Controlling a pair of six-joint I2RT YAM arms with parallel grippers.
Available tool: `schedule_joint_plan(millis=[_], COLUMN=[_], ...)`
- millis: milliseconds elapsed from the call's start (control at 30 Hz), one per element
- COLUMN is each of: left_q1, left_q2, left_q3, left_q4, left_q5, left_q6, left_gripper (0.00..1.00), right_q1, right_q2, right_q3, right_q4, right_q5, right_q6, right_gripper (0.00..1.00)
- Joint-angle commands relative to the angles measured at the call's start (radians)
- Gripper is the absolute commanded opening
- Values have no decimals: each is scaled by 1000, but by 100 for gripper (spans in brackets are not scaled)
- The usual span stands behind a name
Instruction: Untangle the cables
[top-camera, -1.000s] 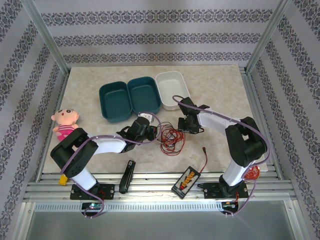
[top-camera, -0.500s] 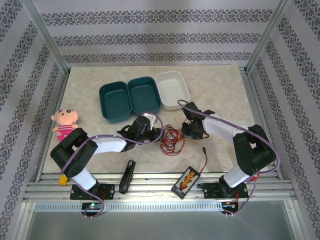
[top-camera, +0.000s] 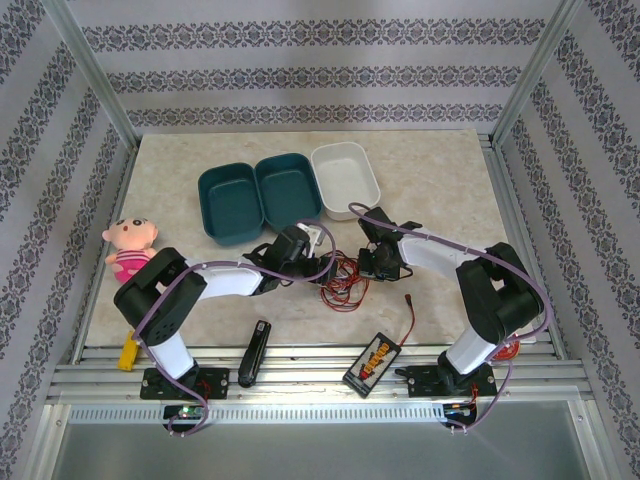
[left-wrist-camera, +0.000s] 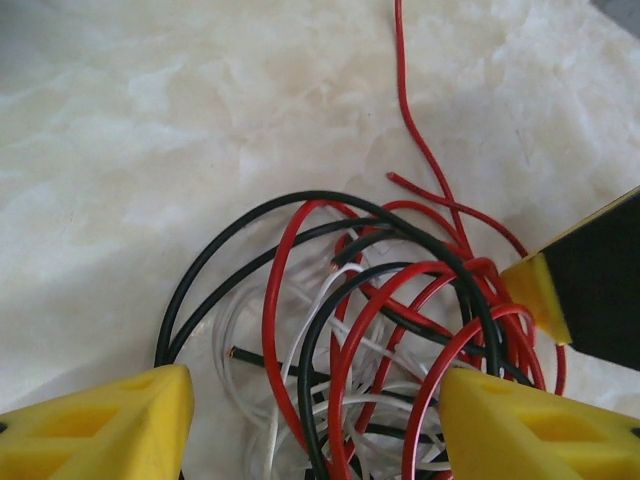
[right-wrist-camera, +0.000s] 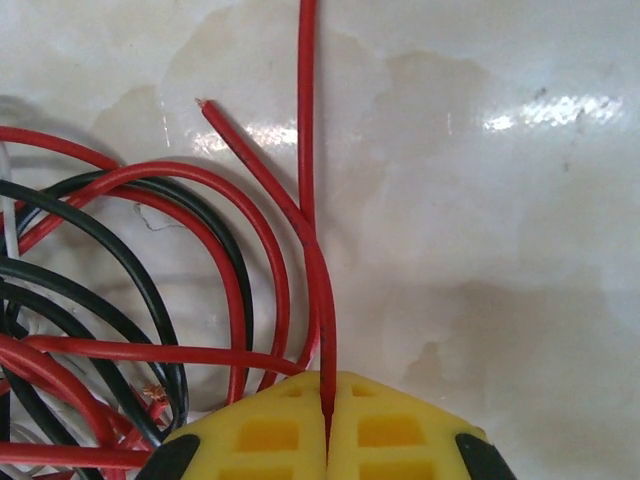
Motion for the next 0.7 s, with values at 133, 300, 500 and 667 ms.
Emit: schedule_joint_plan(millis=[133,300,500,667], left_q1=[-5,-4,-4,-4], left_q2=[6,-37,-84,-112], left_q3=[50,34,12,-11], left_q4=[-78,-67,-66,-64], left_q5=[-120,-196,-225,-253], left_q6=[3,0,7,9], left_gripper=[66,72,75,76], right_q1=[20,19,19,19], right_q2=[-31,-98,-173,-220], right_q3=[121,226,344,432], right_q4=[-88,-175,-252,-296], right_q5=[73,131,181,188], right_q6=[-53,-113,-170,-213], right_gripper=[1,1,1,0])
